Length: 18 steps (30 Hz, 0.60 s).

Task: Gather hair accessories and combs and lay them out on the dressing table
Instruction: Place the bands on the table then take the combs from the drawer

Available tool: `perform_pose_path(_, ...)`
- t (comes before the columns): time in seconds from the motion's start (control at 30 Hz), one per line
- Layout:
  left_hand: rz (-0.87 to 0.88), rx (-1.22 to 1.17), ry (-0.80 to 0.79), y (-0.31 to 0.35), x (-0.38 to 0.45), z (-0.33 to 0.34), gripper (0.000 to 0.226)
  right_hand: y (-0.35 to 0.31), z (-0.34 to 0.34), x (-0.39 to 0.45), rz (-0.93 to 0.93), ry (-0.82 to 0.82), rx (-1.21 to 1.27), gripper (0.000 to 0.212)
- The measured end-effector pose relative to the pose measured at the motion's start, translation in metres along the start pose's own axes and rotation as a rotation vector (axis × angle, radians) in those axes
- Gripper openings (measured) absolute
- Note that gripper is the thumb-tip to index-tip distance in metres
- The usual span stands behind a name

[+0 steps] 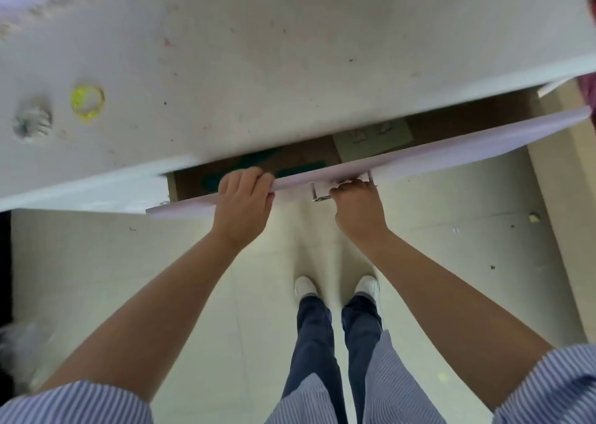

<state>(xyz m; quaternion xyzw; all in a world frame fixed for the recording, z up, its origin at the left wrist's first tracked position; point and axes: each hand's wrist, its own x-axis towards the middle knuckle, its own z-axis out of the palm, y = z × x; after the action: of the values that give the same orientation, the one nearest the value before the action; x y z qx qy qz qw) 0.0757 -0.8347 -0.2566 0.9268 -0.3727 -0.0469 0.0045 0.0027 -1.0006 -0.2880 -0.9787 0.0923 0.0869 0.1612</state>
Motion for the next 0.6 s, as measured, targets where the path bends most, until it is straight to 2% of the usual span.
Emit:
perform_pose_path(0.07, -0.061, -0.073, -0.006, 0.012, -0.017, 0.002, 0.029, 0.003, 0.008, -0.018, 0.003, -0.055, 0.065, 0.018)
perform_pose_path(0.13, -0.086, -0.129, 0.009, 0.019, -0.030, 0.007, 0.029, 0.005, 0.014, -0.032, 0.020, -0.091, 0.068, 0.025)
perform_pose_path(0.3, -0.171, -0.180, 0.053, 0.029, -0.033, 0.008, 0.012, 0.009, 0.018, -0.045, -0.078, -0.138, 0.001, 0.042)
perform_pose_path(0.4, -0.178, -0.200, 0.061, 0.028, -0.034, 0.008, 0.014, 0.010, 0.010, -0.039, -0.098, -0.046, -0.026, 0.032)
perform_pose_path(0.47, -0.242, -0.252, 0.052, 0.029, -0.033, 0.004, 0.013, 0.009, 0.005, -0.031, -0.091, -0.024, 0.008, 0.025)
perform_pose_path(0.5, -0.270, -0.266, 0.039, 0.030, -0.031, 0.003, 0.013, 0.009, 0.003, -0.029, -0.078, -0.049, 0.044, 0.026)
perform_pose_path(0.6, -0.297, -0.283, 0.035, 0.032, -0.032, 0.006, 0.012, 0.011, 0.005, -0.035, -0.038, 0.010, 0.102, 0.027)
